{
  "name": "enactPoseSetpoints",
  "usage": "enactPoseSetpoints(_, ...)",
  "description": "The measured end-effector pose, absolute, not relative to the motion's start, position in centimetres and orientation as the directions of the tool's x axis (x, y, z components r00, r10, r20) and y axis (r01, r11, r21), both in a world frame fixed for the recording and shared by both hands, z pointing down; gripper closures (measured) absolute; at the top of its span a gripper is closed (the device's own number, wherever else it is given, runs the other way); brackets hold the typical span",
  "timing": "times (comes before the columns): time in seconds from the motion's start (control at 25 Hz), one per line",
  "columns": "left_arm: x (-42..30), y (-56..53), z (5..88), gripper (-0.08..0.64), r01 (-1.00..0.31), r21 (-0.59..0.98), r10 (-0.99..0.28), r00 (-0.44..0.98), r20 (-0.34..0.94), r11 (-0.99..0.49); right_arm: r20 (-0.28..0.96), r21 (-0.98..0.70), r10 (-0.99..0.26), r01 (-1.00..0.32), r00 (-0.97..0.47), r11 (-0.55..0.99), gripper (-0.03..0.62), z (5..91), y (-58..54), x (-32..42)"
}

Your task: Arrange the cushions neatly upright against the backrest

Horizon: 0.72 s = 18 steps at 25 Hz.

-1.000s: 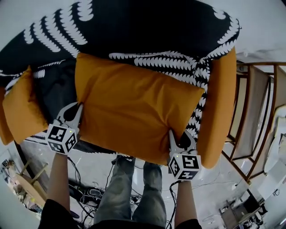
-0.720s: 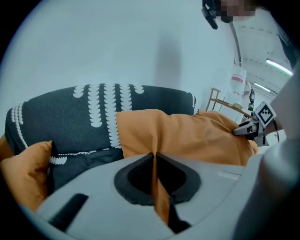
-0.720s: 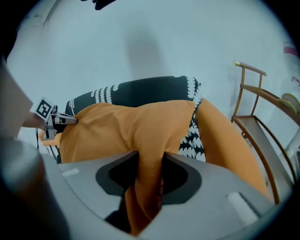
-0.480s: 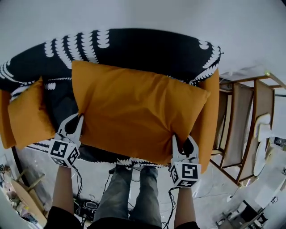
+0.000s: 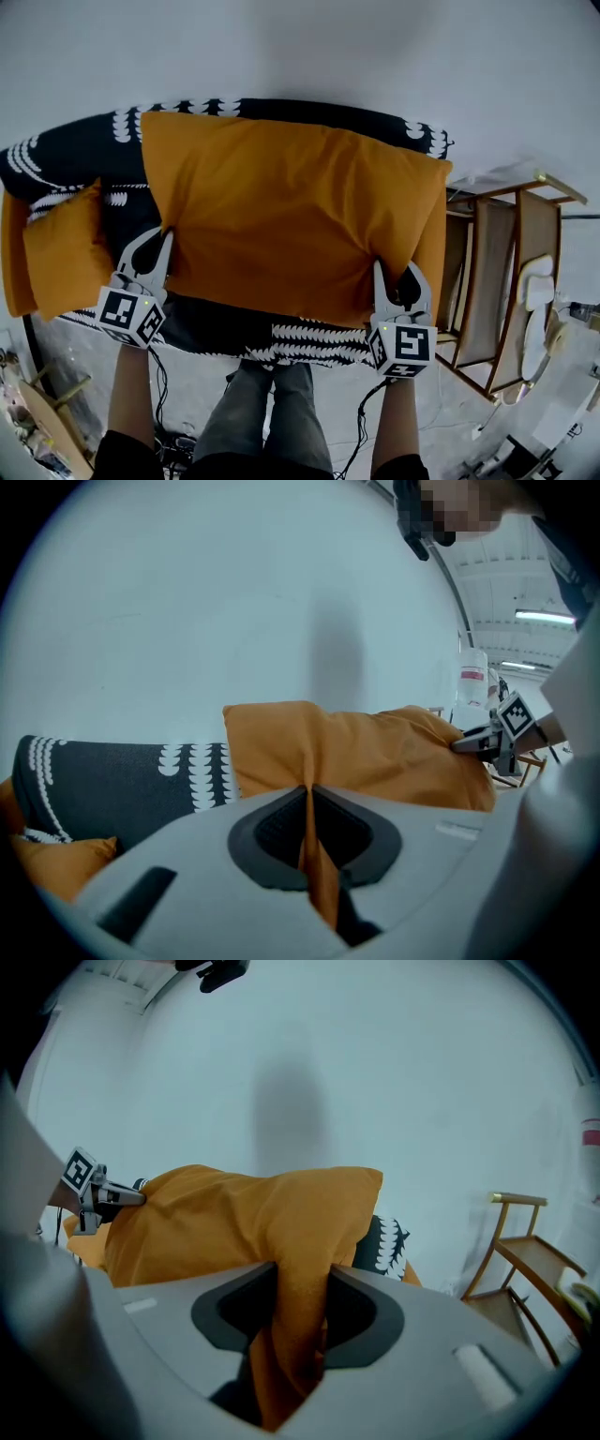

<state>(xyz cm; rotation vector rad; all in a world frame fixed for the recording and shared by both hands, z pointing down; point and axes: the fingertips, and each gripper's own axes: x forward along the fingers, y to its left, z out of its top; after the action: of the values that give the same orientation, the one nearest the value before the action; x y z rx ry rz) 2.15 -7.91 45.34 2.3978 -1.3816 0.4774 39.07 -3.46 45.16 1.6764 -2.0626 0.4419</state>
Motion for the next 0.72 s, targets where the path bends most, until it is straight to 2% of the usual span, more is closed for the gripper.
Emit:
enactPoseSetpoints(0.36, 3.6, -11.3, 46.8, 0.549, -0.898, 0.141, -0.772, 0.432, 0.466, -0.417, 0.529, 0.021, -0.823, -0.966, -0.207, 0.257, 0.425, 47.0, -9.5, 40.8)
enactPoseSetpoints(0.72, 5.2, -12.6, 54.2, 0.548, -0.921, 0.173, -0.734, 0.382, 0.561, -0.348, 0.607, -0.041, -0.76, -0.965, -0.231, 0.26, 0.418, 55.3, -12.1, 43.2)
